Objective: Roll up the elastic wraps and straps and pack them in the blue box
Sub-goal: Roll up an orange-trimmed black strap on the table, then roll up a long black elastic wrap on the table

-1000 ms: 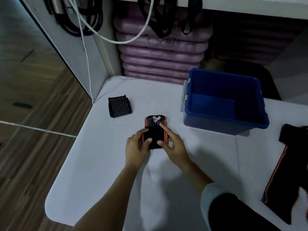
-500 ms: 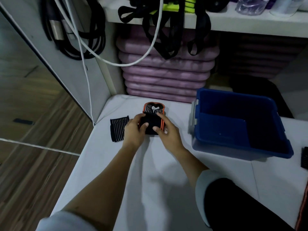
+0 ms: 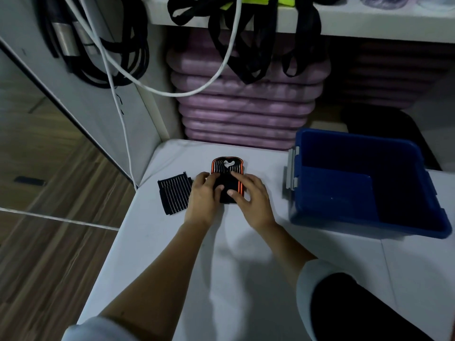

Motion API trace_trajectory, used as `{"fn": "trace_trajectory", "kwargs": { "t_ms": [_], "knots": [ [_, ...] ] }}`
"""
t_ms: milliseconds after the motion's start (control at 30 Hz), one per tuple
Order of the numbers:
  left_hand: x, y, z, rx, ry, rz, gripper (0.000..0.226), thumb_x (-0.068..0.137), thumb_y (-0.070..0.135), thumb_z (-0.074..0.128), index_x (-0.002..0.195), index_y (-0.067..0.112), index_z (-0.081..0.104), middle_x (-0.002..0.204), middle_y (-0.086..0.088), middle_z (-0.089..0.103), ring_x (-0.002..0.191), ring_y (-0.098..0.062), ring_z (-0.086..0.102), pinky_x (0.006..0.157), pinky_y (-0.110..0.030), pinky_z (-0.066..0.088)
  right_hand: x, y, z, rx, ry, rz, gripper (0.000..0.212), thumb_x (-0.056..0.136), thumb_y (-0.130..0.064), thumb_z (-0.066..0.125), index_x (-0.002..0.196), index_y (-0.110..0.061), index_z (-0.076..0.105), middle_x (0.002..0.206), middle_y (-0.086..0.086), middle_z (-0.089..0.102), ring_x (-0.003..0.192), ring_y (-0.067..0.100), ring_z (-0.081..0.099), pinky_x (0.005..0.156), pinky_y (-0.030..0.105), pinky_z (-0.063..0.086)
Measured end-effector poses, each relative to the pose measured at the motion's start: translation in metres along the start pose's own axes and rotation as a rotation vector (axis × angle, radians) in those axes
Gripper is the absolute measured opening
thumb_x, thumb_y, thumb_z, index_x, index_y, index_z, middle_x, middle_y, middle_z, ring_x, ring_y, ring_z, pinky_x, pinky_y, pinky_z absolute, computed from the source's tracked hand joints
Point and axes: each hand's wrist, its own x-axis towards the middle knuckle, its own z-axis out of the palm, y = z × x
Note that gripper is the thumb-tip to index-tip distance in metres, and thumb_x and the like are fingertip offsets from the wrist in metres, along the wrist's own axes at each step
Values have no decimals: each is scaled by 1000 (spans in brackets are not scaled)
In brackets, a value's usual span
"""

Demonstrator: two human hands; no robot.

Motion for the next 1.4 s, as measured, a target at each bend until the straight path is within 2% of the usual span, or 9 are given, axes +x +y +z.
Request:
{"fn": "trace_trajectory", "kwargs": {
  "t_ms": [267, 467, 633, 800, 1000, 1100, 1167, 1300, 1400],
  "knots": [
    [-8, 6, -7, 46, 60, 61, 30, 90, 13, 56, 118, 4, 59, 116, -17, 55, 108, -33, 49, 96, -37, 42, -14, -7, -6, 47, 19, 36, 47, 91, -33, 56, 136, -33, 43, 132, 0, 47, 125, 16, 43, 107, 39, 39],
    [-42, 27, -15, 97, 106, 113, 25, 84, 15, 60, 108, 10, 65, 102, -14, 60, 95, -32, 50, 83, -39, 45, -63, -20, -25, 43, 86, 99, 49, 93, -32, 55, 138, -19, 41, 138, 1, 45, 124, 20, 48, 105, 42, 42],
    [-88, 56, -7, 21, -27, 118, 17, 82, 14, 60, 97, 14, 69, 97, -7, 63, 91, -25, 57, 74, -30, 46, -127, -17, -63, -104, 164, 71, 40, 94, -34, 50, 132, -21, 49, 130, -1, 53, 117, 17, 52, 100, 39, 46],
    [-136, 94, 21, -30, -194, 171, 29, 79, 24, 48, 99, 15, 69, 99, -7, 65, 93, -25, 57, 77, -28, 45, -192, -5, -121, -253, 371, 83, 37, 94, -36, 45, 122, -15, 57, 120, 1, 61, 108, 16, 57, 94, 29, 47],
    [-182, 159, 80, -87, -340, 294, 21, 86, 17, 58, 105, 15, 66, 105, -6, 65, 91, -22, 59, 82, -28, 47, -263, 30, -195, -333, 618, 197, 38, 91, -32, 43, 114, -8, 61, 109, 8, 65, 97, 23, 60, 87, 31, 48],
    [-204, 196, 111, -138, -430, 322, 23, 86, 18, 59, 108, 15, 65, 107, -6, 65, 93, -21, 60, 86, -29, 49, -289, 47, -234, -347, 732, 276, 36, 89, -29, 42, 108, -5, 62, 100, 11, 65, 92, 24, 58, 84, 22, 41],
    [-215, 219, 130, -169, -484, 316, 25, 86, 17, 59, 110, 17, 63, 110, -6, 63, 94, -20, 60, 87, -29, 50, -303, 58, -256, -339, 756, 332, 37, 88, -30, 41, 107, -6, 62, 100, 11, 64, 94, 24, 55, 84, 21, 38],
    [-226, 267, 164, -240, -531, 277, 27, 86, 14, 58, 113, 18, 62, 110, -6, 61, 88, -15, 58, 84, -23, 49, -316, 73, -300, -313, 763, 371, 42, 88, -35, 40, 112, -8, 61, 105, 9, 61, 98, 26, 57, 85, 35, 49],
    [-229, 298, 187, -257, -546, 245, 27, 87, 14, 58, 113, 18, 62, 110, -6, 61, 86, -14, 57, 80, -20, 46, -316, 80, -332, -297, 787, 348, 40, 87, -33, 40, 111, -8, 61, 103, 8, 60, 94, 21, 57, 82, 29, 47]
  ]
}}
